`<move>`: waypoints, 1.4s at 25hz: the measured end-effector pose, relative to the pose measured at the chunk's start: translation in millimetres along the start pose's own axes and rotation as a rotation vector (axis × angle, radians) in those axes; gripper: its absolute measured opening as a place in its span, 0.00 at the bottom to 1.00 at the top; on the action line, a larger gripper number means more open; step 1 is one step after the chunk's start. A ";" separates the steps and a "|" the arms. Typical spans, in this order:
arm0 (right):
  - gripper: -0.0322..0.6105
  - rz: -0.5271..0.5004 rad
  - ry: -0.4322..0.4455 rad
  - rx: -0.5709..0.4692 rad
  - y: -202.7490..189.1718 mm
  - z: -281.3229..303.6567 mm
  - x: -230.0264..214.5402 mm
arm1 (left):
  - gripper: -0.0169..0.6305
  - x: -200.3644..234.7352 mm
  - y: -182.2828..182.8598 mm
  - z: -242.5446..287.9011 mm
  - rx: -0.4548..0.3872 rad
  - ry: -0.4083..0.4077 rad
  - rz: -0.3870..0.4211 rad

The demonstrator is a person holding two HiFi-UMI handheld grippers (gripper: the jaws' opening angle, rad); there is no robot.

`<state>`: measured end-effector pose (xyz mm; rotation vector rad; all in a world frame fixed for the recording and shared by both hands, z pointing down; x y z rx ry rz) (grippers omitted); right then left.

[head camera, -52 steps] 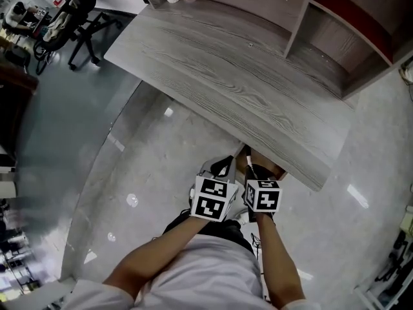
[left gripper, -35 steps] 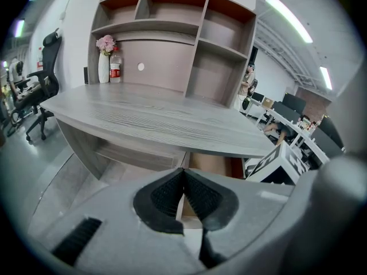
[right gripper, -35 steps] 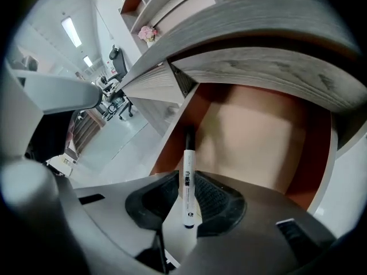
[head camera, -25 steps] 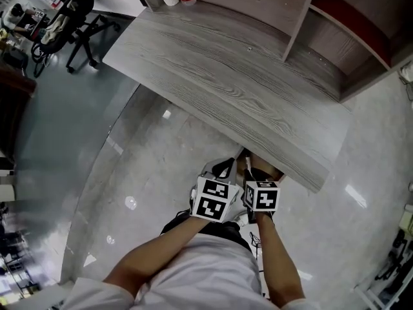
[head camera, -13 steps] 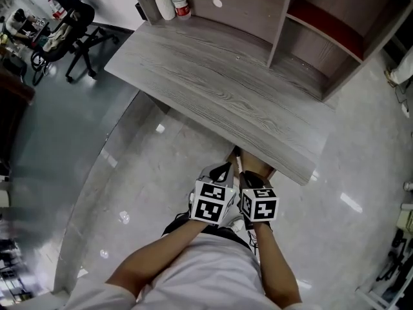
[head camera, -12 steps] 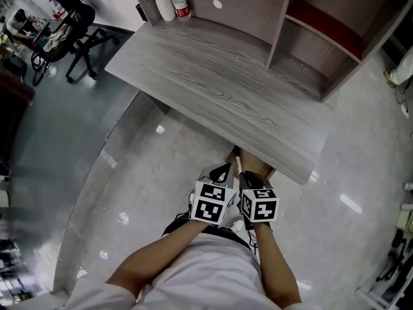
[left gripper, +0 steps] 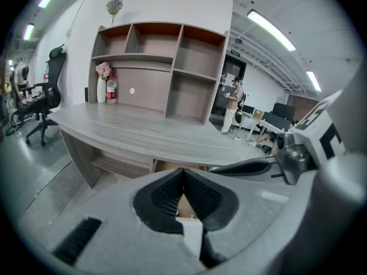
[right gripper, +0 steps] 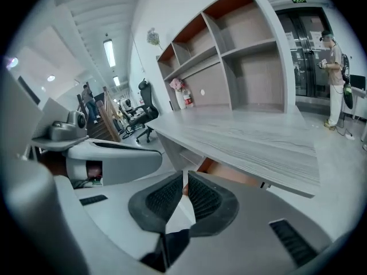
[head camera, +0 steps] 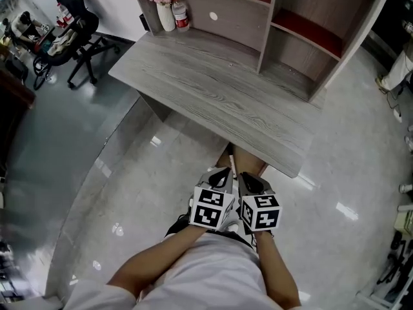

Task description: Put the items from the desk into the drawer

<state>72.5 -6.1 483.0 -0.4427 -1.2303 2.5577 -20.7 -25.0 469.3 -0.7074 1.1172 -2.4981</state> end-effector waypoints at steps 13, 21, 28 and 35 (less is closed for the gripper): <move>0.05 -0.054 -0.025 -0.119 -3.2 -61.6 13.0 | 0.03 -49.0 -20.9 -35.3 -0.043 -0.038 0.034; 0.05 -0.063 -0.045 -0.138 -11.3 -78.2 11.9 | 0.03 -63.5 -26.8 -40.6 -0.056 -0.054 0.028; 0.05 -0.058 -0.055 -0.142 -13.7 -83.9 11.3 | 0.03 -65.8 -28.2 -42.4 -0.043 -0.052 0.046; 0.05 -0.052 -0.056 -0.143 -10.3 -83.0 4.1 | 0.03 -68.5 -23.7 -35.7 -0.035 -0.056 0.052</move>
Point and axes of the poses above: the fingertips, and each gripper's own axes: z forward along the fingers, x to its left, y out of its top, the point moved 6 cm from there along -z, backward along the fingers, and after that the axes turned 7 degrees about -z, right-handed, at the moved point
